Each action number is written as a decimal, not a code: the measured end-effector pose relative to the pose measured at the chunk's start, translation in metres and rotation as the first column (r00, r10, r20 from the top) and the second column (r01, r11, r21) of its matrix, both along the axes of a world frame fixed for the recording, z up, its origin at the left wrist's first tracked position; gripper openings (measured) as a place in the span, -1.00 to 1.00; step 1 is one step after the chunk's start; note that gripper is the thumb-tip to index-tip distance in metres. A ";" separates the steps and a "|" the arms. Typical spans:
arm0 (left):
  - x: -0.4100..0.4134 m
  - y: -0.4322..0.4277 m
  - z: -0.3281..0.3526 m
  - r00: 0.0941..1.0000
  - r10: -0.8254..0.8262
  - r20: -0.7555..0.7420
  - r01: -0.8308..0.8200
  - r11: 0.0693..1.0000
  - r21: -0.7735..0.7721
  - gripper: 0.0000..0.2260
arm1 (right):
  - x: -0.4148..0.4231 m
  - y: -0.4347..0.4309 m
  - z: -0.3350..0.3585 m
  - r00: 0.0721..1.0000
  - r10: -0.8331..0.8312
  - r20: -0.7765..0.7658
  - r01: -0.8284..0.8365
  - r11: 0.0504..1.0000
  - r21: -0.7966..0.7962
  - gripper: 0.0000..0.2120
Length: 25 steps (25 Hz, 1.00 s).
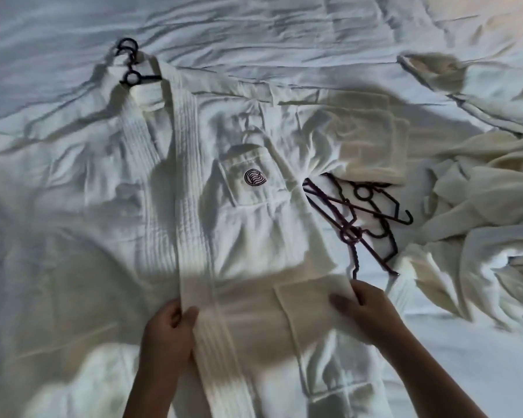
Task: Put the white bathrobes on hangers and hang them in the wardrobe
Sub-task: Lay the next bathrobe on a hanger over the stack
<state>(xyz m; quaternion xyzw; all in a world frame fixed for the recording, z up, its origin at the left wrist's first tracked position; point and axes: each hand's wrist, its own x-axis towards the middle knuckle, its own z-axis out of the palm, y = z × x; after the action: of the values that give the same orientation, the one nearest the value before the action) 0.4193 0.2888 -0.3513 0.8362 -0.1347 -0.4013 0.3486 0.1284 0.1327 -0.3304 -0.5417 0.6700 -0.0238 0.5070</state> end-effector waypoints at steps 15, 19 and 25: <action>-0.129 -0.060 0.081 0.819 -0.526 0.228 0.519 0.849 0.093 -0.45 | -0.011 0.068 0.015 0.886 0.458 0.078 -0.460 0.887 0.024 -0.36; -0.154 -0.070 0.052 0.770 -0.559 0.307 0.567 0.821 0.072 -0.77 | -0.025 0.082 -0.005 0.990 0.136 -0.025 -0.138 0.979 -0.148 -0.57; -0.156 -0.058 0.046 0.853 -0.434 0.290 0.486 0.863 -0.138 -0.86 | -0.040 0.074 0.002 0.969 0.115 -0.219 -0.189 0.915 -0.356 -0.80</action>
<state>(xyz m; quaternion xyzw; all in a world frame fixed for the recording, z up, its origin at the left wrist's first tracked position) 0.2632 0.2310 -0.3058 0.7821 -0.4151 -0.3491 0.3067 0.0882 0.2065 -0.3288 -0.6787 0.6549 -0.0587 0.3271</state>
